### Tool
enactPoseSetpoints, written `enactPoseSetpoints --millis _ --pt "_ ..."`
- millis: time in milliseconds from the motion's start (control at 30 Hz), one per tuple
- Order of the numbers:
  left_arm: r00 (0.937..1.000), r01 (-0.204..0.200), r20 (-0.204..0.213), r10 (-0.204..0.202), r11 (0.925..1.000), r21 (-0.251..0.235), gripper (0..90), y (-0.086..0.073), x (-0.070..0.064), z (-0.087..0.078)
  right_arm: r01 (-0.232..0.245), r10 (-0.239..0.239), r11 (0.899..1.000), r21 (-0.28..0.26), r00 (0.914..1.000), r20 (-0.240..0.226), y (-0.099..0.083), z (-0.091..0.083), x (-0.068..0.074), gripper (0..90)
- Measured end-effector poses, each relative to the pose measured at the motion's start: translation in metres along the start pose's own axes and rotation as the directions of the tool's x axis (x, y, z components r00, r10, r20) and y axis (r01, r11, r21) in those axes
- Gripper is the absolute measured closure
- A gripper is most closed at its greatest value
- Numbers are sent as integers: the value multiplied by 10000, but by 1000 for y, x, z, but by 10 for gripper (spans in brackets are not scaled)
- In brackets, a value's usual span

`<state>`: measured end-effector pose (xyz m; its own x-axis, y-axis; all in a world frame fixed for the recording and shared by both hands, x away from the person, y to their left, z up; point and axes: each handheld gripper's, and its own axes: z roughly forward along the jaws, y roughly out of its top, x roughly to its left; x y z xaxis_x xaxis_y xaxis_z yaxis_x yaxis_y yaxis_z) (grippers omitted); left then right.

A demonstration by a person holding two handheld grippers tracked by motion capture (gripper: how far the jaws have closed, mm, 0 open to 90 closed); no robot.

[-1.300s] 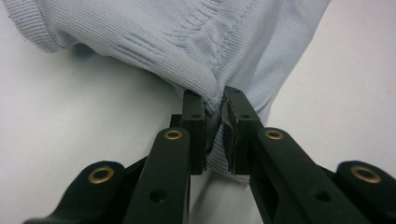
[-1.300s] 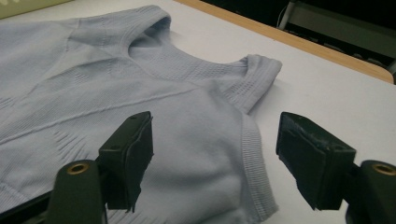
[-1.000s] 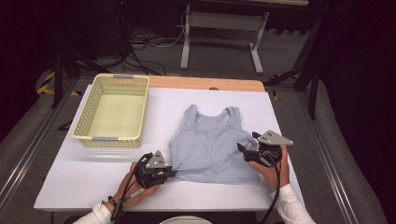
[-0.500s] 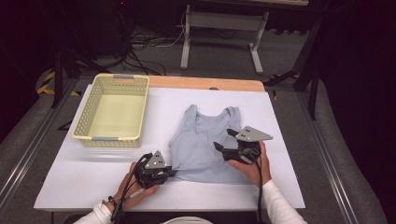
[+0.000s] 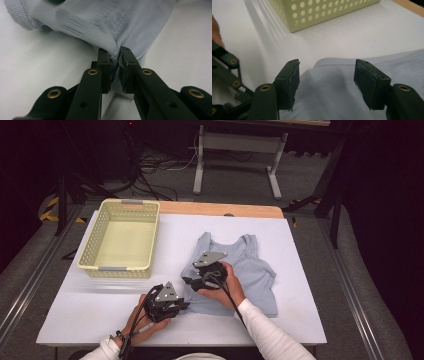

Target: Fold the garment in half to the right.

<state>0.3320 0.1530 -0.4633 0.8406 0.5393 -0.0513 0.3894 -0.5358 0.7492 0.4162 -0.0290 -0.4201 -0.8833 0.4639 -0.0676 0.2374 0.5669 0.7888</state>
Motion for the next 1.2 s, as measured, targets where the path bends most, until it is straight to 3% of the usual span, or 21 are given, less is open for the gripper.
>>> enactPoseSetpoints --millis 133,233,333,467,533,600,767,867,1000,1200 --pt "10000 4 -40 -4 10000 -3 805 0 0 0 201 -198 9985 504 9998 -67 8 15 5 356" --pt "10000 58 -47 -58 10000 -28 803 0 0 0 -136 130 9952 973 9999 70 7 29 2 371" --pt "9999 -51 -132 51 10000 19 800 0 -1 0 -1 -27 9890 1481 9998 190 5 39 -2 450" --pt "9999 4 -136 -4 10000 27 796 0 0 0 377 -378 9792 1995 9993 -30 4 46 2 657" --pt "9999 -3 -155 3 10000 22 794 0 -1 0 577 -569 9800 1906 9983 -98 5 45 3 780" --pt "9998 -64 -203 65 10000 43 791 0 -1 0 627 -637 9816 1803 9980 -6 6 42 3 835" --pt "9997 85 -249 -87 9999 -72 789 0 1 -4 628 -653 9923 1068 9977 201 13 28 4 851" --pt "9982 -273 -538 267 9996 -104 798 4 0 -12 605 -621 9966 553 9977 273 20 19 3 854" --pt "9977 -33 -683 -3 9986 -529 801 5 4 -25 805 -810 9967 135 9960 376 30 11 3 854" --pt "9990 259 -344 -290 9960 -851 802 6 7 -31 602 -592 9977 -324 9978 297 34 6 3 854"
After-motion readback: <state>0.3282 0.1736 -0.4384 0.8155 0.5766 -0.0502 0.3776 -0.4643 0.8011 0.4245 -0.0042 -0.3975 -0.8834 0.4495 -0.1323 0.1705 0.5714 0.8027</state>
